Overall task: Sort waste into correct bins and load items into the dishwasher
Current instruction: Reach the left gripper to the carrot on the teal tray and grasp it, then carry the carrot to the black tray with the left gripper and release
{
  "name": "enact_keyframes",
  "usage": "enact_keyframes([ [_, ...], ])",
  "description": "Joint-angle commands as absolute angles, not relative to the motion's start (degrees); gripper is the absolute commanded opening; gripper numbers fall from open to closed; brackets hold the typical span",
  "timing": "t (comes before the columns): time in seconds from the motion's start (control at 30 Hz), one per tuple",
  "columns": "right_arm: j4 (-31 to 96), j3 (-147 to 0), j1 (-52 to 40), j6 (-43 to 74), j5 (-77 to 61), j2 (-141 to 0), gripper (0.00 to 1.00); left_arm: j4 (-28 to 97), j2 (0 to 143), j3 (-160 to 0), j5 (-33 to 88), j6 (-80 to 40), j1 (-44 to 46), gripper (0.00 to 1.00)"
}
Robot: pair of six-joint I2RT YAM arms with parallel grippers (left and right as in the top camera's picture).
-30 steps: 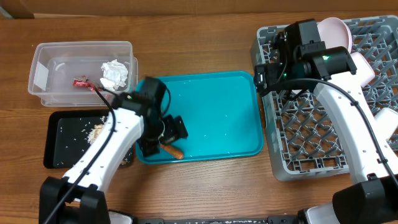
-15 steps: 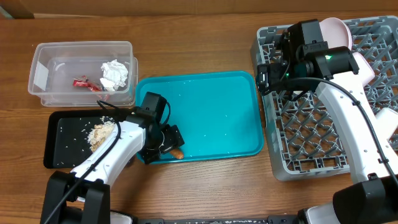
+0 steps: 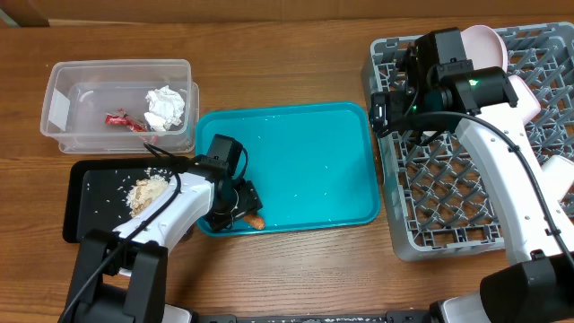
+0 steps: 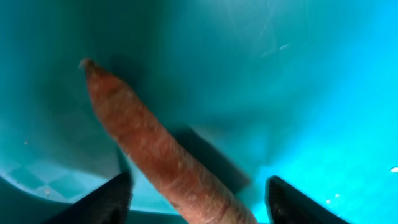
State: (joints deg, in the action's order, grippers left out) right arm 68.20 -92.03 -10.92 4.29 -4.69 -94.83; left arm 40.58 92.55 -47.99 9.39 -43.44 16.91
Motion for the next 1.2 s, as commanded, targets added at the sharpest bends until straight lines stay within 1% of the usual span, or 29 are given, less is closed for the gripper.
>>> enact_keyframes([
  [0.0, 68.05, -92.79, -10.79, 4.56, -5.28, -94.39, 1.00, 40.05, 94.50, -47.40, 9.04, -43.72, 16.97, 0.48],
  [0.13, 68.03, -92.82, -10.79, 4.56, -5.28, -94.39, 1.00, 40.03, 94.48, -47.42, 8.99, -43.68, 16.88, 0.16],
  [0.2, 68.03, -92.82, -10.79, 4.56, -5.28, -94.39, 1.00, 40.01, 94.48, -47.68, 8.75, -43.64, 16.62, 0.07],
  [0.23, 68.03, -92.82, -10.79, 4.56, -5.28, -94.39, 1.00, 40.01, 94.48, -47.97, 8.78, -43.09, 16.45, 0.04],
  [0.43, 68.05, -92.82, -10.79, 4.54, -5.26, -94.39, 1.00, 42.98, 94.35, -53.39, 8.47, -38.63, 14.96, 0.04],
  [0.6, 68.16, -92.82, -10.79, 4.54, -5.26, -94.39, 1.00, 53.15, 91.44, -62.39, 1.83, -38.28, 13.08, 0.04],
  [0.73, 68.20, -92.82, -10.79, 4.54, -5.23, -94.39, 1.00, 57.30, 86.61, -65.01, -3.31, -38.33, 10.87, 0.04],
  [0.83, 68.18, -92.82, -10.79, 4.54, -5.26, -94.39, 1.00, 58.72, 82.78, -65.04, -5.13, -38.33, 6.81, 0.04],
  [0.93, 68.20, -92.82, -10.79, 4.54, -5.26, -94.39, 1.00, 59.59, 80.75, -65.04, -6.68, -38.28, 0.49, 0.04],
  [1.17, 68.20, -92.79, -10.79, 4.54, -5.26, -94.39, 1.00, 57.98, 83.11, -64.97, -8.29, -38.33, -15.55, 0.04],
])
